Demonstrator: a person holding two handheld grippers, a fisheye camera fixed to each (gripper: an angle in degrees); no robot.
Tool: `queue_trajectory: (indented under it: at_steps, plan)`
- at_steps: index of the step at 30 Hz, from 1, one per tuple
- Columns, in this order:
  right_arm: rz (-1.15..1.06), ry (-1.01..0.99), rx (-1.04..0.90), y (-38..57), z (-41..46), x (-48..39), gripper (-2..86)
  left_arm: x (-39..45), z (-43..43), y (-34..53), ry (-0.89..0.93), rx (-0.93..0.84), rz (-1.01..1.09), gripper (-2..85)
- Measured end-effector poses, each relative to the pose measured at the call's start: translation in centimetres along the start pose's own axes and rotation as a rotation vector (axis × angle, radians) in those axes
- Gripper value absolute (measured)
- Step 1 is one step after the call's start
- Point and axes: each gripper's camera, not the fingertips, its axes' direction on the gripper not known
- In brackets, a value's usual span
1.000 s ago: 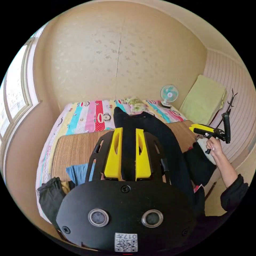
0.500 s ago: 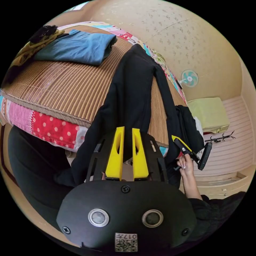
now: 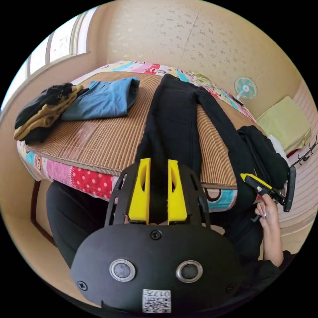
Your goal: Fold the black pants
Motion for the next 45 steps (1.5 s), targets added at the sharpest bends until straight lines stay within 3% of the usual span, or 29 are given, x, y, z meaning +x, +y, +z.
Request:
queue_trajectory:
  at_steps: [4, 12, 17, 21, 26, 31, 34, 39, 41, 45]
  plan:
    - [-0.029, 0.024, -0.021, -0.2, -0.5, 0.1, 9.7, -0.9, 0.8, -0.4, 0.103, -0.08, -0.061, 6.9]
    - [-0.047, 0.014, -0.028, 0.0, -2.1, 1.3, 9.3, 1.7, 0.3, 0.3, 0.059, -0.121, 0.026, 6.5]
    - [0.155, -0.098, 0.042, 3.7, -7.0, 7.1, 8.7, -1.0, 0.3, -0.1, 0.15, -0.145, -0.026, 6.5]
    - [0.19, -0.116, -0.041, 6.3, -7.7, 10.4, 8.5, -2.7, 0.4, -0.2, 0.199, -0.145, -0.042, 6.4]
    - [0.23, 0.0, -0.053, 8.8, -9.1, 12.3, 11.9, -3.8, 0.1, -0.3, 0.191, -0.146, -0.056, 6.4]
    - [0.203, -0.334, -0.323, 8.9, -4.0, 15.7, 9.3, -4.5, -1.2, -1.2, 0.146, -0.168, -0.03, 7.5]
    - [0.175, -0.361, -0.31, 8.9, -6.9, 16.0, 4.7, -4.8, -3.7, -2.0, 0.255, -0.157, -0.058, 11.0]
    - [-0.091, -0.316, -0.127, 7.2, -16.4, 9.4, 3.5, 0.8, -8.1, -4.2, 0.573, -0.178, 0.181, 13.0]
    - [-0.224, -0.322, -0.101, 5.9, -17.9, 4.9, 3.2, 3.9, -7.1, -5.5, 0.72, -0.295, 0.246, 15.2]
    - [-0.319, -0.4, -0.145, 4.6, -16.4, 0.1, 3.0, 6.1, -2.8, -6.8, 0.762, -0.461, 0.263, 16.4]
